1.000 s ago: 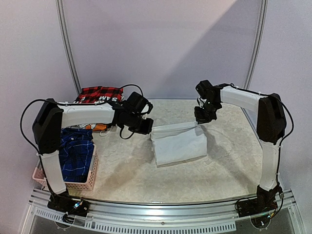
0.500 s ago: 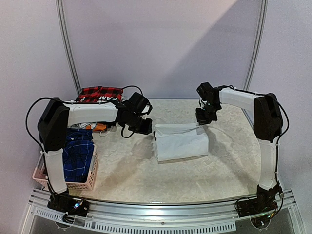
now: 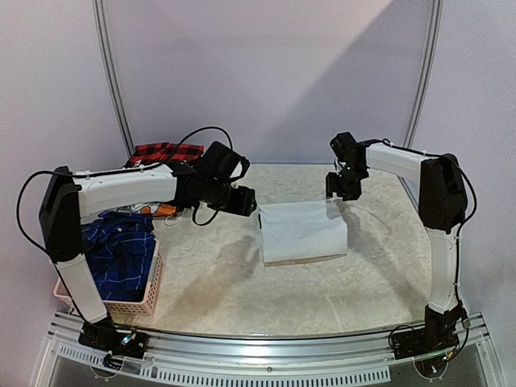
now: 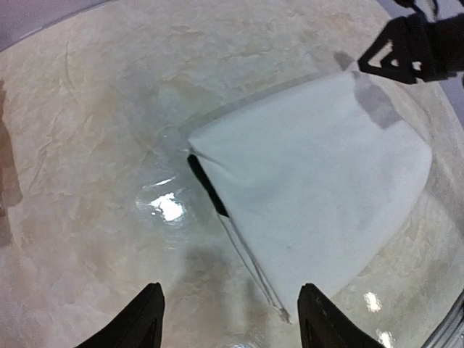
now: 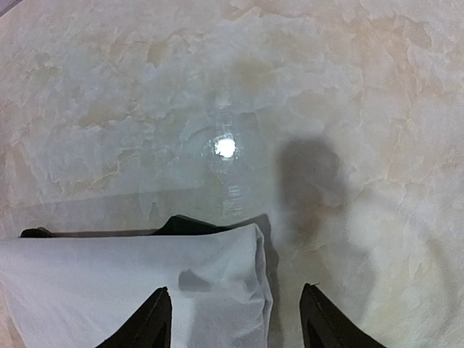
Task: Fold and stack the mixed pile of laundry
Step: Fold the 2/3-rectangle-folded T-shirt at the center of the board, then smooth out the square-folded T-shirt at the center of the board, then pick up the square-folded T-shirt.
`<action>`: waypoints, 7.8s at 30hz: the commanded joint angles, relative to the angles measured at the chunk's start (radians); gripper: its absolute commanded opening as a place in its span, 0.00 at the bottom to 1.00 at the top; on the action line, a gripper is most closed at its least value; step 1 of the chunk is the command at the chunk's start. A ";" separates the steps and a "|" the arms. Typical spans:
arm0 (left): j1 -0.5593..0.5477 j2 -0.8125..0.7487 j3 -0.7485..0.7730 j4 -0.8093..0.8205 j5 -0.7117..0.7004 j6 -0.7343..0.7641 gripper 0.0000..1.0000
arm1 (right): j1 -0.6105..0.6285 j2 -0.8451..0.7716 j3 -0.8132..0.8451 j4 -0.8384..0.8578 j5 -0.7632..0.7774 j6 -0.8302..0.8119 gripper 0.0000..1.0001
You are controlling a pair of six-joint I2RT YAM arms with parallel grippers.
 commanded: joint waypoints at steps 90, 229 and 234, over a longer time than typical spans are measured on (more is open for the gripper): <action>-0.269 0.635 0.462 0.101 0.079 0.014 0.27 | -0.169 0.118 -0.364 0.618 -0.875 -0.002 0.32; -0.192 0.177 -0.412 0.653 0.057 -0.492 0.28 | 0.232 -1.359 -1.338 0.404 -0.018 0.271 0.99; -0.190 0.187 -0.401 0.704 0.071 -0.463 0.07 | 0.232 -1.369 -1.347 0.400 -0.016 0.273 0.99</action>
